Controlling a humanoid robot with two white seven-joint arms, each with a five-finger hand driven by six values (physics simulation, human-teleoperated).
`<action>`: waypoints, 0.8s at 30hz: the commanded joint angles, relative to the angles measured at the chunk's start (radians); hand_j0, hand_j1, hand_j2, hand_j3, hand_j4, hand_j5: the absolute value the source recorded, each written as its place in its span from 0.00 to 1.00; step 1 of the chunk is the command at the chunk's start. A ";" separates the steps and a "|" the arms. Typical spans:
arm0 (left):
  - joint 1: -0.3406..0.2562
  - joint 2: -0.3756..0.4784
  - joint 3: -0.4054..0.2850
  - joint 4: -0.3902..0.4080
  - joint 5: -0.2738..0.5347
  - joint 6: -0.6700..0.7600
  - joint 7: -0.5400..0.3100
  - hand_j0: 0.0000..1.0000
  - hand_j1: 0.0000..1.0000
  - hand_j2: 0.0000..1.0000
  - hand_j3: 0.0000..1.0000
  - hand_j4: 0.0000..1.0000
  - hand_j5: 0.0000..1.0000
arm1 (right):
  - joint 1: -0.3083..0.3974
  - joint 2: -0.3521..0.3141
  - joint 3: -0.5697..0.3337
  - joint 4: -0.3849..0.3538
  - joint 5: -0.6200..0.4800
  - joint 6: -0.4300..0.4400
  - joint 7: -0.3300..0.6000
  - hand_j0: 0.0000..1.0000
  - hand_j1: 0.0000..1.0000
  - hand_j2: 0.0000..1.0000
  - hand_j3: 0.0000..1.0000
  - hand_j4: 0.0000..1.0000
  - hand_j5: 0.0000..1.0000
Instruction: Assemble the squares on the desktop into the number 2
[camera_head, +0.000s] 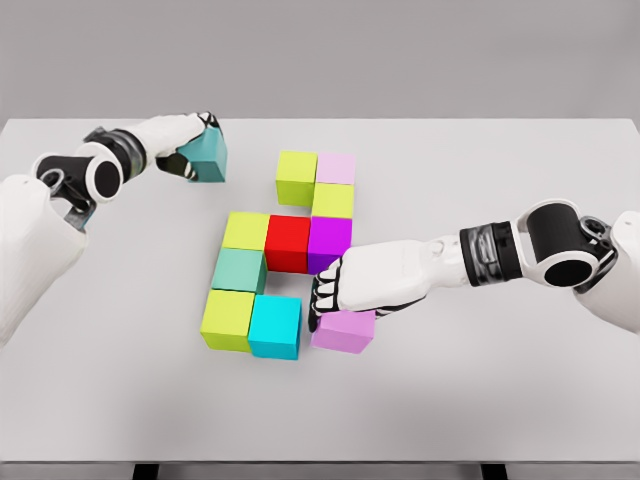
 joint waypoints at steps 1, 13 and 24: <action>0.002 -0.003 0.000 -0.003 0.000 -0.001 0.002 0.33 0.33 0.33 0.33 0.33 0.33 | 0.000 0.000 0.001 0.004 -0.004 0.003 -0.001 0.51 0.51 0.51 0.51 0.51 0.51; -0.005 -0.009 -0.053 -0.002 0.013 -0.002 0.002 0.33 0.33 0.33 0.33 0.33 0.33 | -0.006 0.023 0.022 0.007 0.010 0.003 -0.001 0.51 0.51 0.51 0.51 0.51 0.51; -0.017 -0.029 -0.063 0.003 0.042 -0.002 0.002 0.33 0.33 0.33 0.33 0.33 0.33 | -0.011 0.022 0.012 -0.001 0.038 0.003 -0.001 1.00 1.00 1.00 1.00 1.00 1.00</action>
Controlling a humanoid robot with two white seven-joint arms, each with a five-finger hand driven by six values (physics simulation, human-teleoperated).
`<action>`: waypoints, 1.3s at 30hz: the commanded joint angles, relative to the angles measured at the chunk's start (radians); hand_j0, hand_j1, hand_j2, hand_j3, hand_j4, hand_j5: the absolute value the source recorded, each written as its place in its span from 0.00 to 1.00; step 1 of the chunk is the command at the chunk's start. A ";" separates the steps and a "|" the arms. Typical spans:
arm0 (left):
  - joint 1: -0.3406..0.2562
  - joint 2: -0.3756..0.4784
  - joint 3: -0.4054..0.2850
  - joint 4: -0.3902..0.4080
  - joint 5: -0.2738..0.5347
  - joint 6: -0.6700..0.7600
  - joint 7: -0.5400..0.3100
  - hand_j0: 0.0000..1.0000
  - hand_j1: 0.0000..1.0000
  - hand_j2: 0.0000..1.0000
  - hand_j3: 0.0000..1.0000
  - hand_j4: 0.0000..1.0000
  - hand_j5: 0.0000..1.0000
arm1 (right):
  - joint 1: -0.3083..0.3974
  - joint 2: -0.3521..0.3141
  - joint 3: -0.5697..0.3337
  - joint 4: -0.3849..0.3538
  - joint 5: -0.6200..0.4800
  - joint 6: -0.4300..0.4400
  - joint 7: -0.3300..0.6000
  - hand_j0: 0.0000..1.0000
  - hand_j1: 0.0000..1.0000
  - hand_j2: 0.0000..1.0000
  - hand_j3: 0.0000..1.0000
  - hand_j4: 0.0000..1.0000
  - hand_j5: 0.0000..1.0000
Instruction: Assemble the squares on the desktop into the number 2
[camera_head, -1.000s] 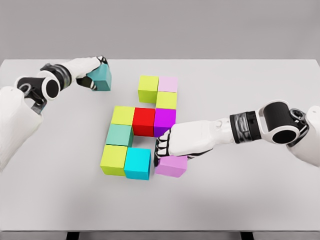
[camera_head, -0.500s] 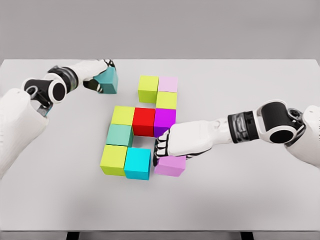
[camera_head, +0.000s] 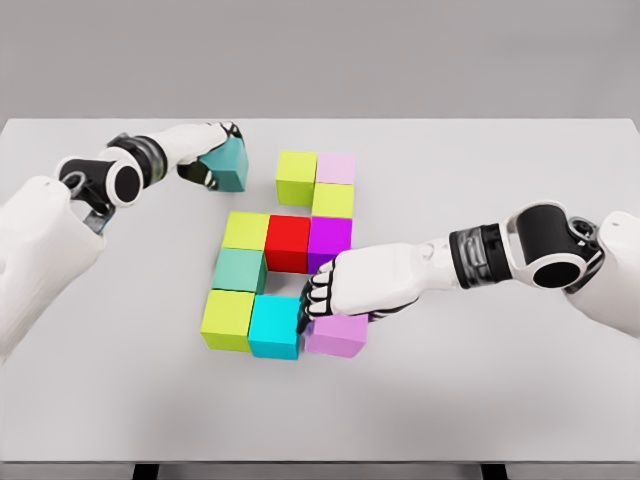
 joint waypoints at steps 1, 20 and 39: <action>0.000 -0.006 -0.001 -0.001 0.002 -0.001 0.002 0.33 0.33 0.33 0.33 0.33 0.33 | 0.000 -0.001 -0.008 -0.004 0.002 0.003 0.000 1.00 1.00 1.00 1.00 1.00 1.00; -0.015 -0.063 -0.001 0.039 -0.006 -0.003 0.002 0.33 0.33 0.33 0.33 0.33 0.33 | 0.052 -0.286 -0.016 -0.019 -0.087 0.003 0.000 1.00 1.00 1.00 1.00 1.00 1.00; -0.035 -0.100 -0.001 0.094 -0.006 -0.012 0.002 0.35 0.35 0.35 0.35 0.35 0.35 | 0.043 -0.199 0.039 -0.019 -0.043 0.003 0.000 1.00 1.00 1.00 1.00 1.00 1.00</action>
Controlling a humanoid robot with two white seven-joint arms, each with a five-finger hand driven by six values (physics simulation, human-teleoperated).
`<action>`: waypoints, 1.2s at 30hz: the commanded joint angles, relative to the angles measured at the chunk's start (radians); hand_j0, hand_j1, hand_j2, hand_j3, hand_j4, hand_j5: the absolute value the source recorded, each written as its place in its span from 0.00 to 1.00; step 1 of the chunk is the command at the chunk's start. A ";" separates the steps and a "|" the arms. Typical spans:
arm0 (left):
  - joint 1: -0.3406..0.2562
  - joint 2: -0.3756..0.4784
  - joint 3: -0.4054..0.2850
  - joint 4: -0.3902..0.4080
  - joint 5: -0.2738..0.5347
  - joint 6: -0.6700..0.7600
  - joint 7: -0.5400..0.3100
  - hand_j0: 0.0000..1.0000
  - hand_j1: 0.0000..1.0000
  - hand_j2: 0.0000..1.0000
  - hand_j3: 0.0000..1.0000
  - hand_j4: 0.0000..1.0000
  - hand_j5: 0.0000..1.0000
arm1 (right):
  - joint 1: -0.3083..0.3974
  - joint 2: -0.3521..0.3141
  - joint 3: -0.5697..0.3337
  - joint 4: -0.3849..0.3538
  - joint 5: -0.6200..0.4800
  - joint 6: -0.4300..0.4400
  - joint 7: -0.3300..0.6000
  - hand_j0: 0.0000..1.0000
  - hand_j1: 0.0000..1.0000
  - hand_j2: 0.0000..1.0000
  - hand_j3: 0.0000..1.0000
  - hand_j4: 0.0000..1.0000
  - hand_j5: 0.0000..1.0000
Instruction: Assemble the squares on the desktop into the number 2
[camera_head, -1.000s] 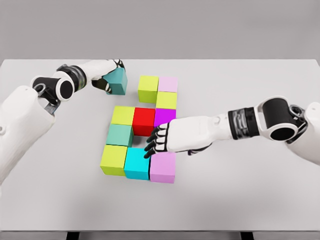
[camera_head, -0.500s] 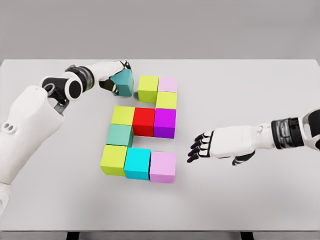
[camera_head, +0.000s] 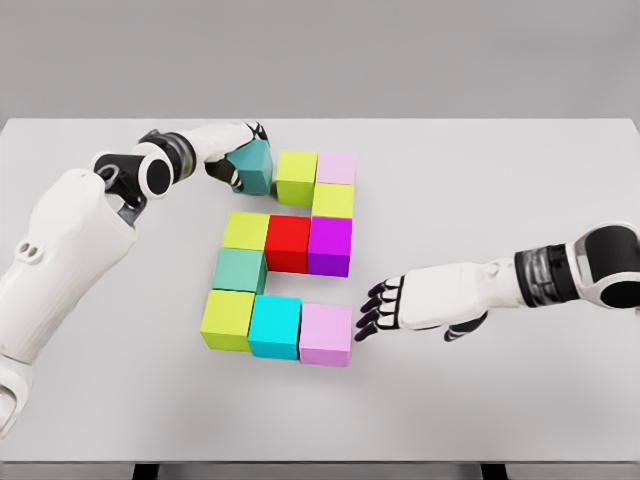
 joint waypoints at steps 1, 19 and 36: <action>0.000 0.000 0.000 -0.001 0.001 -0.001 0.002 0.35 0.35 0.35 0.35 0.35 0.35 | 0.002 0.005 0.002 0.000 -0.005 0.002 0.000 1.00 1.00 1.00 1.00 1.00 1.00; -0.002 -0.008 0.000 -0.001 0.000 -0.006 0.002 0.38 0.38 0.38 0.38 0.38 0.38 | 0.000 0.012 0.002 0.000 -0.005 0.002 0.000 1.00 1.00 1.00 1.00 1.00 1.00; -0.002 -0.012 0.001 0.000 -0.002 -0.006 0.002 0.55 0.55 0.55 0.55 0.55 0.55 | -0.002 0.014 0.001 0.001 -0.004 0.002 0.000 1.00 1.00 1.00 1.00 1.00 1.00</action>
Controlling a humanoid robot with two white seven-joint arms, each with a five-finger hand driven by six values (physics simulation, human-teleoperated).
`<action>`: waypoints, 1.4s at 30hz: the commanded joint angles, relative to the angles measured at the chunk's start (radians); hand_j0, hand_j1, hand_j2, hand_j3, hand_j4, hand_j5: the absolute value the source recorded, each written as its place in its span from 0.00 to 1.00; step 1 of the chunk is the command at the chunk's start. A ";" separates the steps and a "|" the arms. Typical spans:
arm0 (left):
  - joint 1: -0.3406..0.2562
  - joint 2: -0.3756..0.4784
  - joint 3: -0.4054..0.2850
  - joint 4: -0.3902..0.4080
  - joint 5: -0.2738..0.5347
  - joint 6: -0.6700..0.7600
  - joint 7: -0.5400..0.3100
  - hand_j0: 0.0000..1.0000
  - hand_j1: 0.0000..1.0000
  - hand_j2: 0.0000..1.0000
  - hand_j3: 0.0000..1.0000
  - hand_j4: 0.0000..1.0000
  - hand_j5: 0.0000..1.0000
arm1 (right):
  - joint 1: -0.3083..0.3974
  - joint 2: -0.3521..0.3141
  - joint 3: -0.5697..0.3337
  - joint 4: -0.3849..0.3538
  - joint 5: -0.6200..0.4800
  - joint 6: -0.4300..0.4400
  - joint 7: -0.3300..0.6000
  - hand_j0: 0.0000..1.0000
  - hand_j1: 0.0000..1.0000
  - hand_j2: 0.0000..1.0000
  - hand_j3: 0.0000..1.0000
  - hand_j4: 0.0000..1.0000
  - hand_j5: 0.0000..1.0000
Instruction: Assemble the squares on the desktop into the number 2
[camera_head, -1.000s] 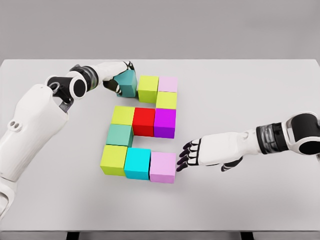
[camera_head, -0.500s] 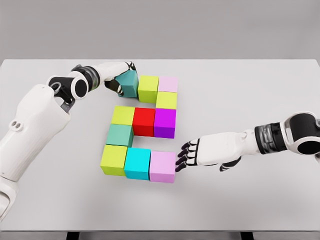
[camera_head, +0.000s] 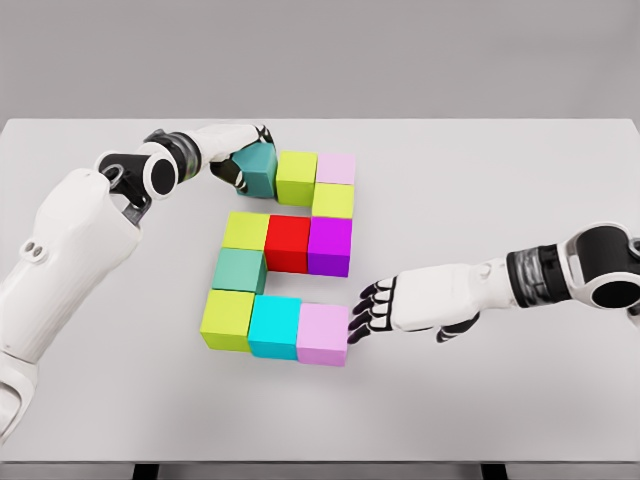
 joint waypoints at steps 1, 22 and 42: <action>0.002 0.000 0.001 0.000 -0.001 -0.002 0.001 0.56 0.56 0.56 0.56 0.56 0.56 | 0.000 -0.006 -0.001 0.000 -0.005 0.002 0.000 1.00 1.00 1.00 1.00 1.00 1.00; -0.006 -0.011 0.001 0.001 -0.009 -0.002 0.001 0.67 0.67 0.67 0.67 0.67 0.67 | 0.495 -0.063 -0.750 0.330 -0.767 0.002 0.000 1.00 1.00 1.00 1.00 1.00 1.00; -0.002 -0.011 0.007 0.001 -0.011 0.003 0.001 0.87 0.87 0.87 0.87 0.87 0.87 | 0.534 0.058 -0.773 0.308 -0.526 0.002 0.000 1.00 1.00 1.00 1.00 1.00 1.00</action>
